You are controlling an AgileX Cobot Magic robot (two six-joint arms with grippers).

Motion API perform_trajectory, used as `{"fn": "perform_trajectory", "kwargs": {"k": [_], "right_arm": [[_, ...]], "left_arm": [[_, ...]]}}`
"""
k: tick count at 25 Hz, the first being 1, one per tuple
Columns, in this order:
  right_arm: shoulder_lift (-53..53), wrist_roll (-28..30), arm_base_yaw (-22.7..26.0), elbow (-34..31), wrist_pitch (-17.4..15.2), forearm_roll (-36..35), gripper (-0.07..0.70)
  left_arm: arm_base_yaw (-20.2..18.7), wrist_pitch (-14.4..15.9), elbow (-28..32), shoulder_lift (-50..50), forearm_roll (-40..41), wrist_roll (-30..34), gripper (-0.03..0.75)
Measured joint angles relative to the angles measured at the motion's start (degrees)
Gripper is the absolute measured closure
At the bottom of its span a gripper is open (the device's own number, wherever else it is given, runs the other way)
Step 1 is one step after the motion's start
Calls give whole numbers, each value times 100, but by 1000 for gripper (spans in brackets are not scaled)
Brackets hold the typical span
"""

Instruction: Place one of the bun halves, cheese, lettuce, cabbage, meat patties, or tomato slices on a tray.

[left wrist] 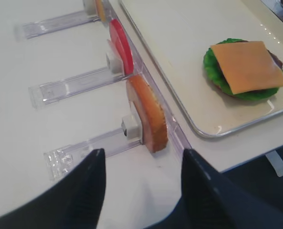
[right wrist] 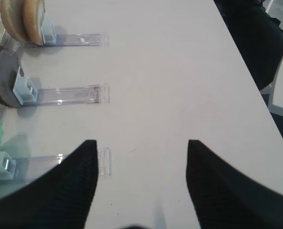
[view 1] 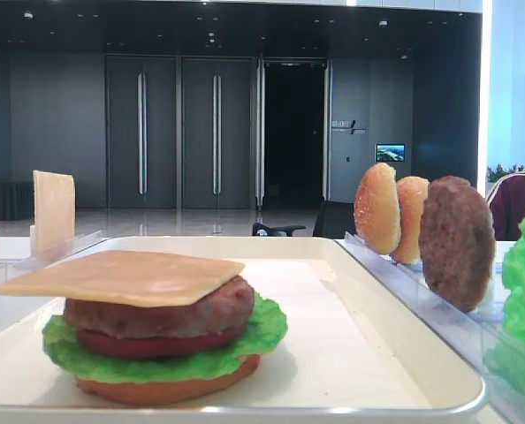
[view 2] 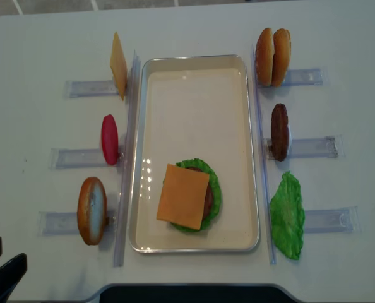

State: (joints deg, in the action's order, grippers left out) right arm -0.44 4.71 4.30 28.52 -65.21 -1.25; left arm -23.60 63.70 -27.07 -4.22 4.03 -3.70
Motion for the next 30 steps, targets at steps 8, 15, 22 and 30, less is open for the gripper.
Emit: {"fn": "perform_trajectory", "kwargs": {"k": [8, 15, 22, 30], "right_arm": [[0, 0, 0, 0, 0, 0, 210], [0, 0, 0, 0, 0, 0, 210], [0, 0, 0, 0, 0, 0, 210], [0, 0, 0, 0, 0, 0, 210]], "left_arm": [[976, 0, 0, 0, 0, 0, 324], [2016, 0, 0, 1, 0, 0, 324], [2456, -5, 0, 490, 0, 0, 324], [2501, -3, 0, 509, -4, 0, 324]]}}
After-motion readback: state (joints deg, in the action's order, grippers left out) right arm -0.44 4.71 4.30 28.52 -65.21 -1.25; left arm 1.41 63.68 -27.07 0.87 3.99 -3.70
